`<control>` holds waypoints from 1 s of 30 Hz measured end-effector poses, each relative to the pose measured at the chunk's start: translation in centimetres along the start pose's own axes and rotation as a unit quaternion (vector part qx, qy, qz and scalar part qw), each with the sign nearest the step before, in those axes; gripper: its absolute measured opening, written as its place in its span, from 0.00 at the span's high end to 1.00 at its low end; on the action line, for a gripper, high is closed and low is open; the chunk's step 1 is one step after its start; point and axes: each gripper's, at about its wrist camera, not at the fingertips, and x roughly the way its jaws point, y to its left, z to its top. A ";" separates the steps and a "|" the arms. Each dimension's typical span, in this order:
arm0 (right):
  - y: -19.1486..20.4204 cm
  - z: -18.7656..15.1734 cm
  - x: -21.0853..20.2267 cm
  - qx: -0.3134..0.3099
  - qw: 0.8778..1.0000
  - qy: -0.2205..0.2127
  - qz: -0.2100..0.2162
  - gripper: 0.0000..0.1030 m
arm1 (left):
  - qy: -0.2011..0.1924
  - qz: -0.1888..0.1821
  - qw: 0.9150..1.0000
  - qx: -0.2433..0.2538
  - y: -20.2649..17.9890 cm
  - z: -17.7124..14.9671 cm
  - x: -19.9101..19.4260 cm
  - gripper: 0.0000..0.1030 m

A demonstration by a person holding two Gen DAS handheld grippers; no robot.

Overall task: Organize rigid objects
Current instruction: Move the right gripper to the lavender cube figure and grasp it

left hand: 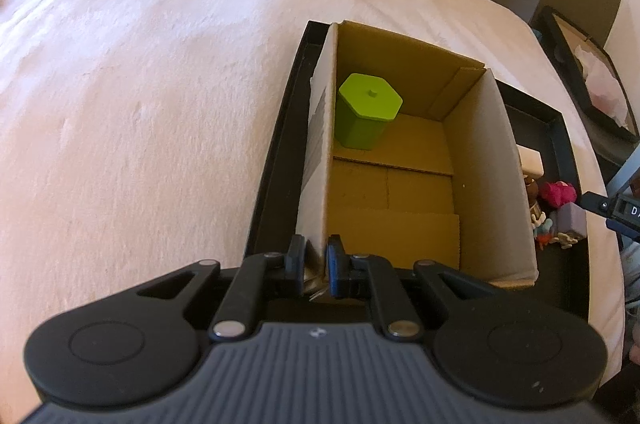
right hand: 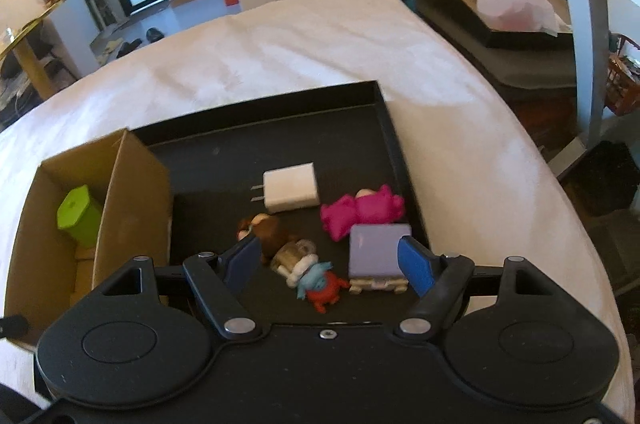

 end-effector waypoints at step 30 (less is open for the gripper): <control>-1.8 -1.1 3.2 -0.013 0.999 0.040 0.007 0.58 | 0.025 0.039 0.999 0.013 -1.5 0.3 0.4 0.90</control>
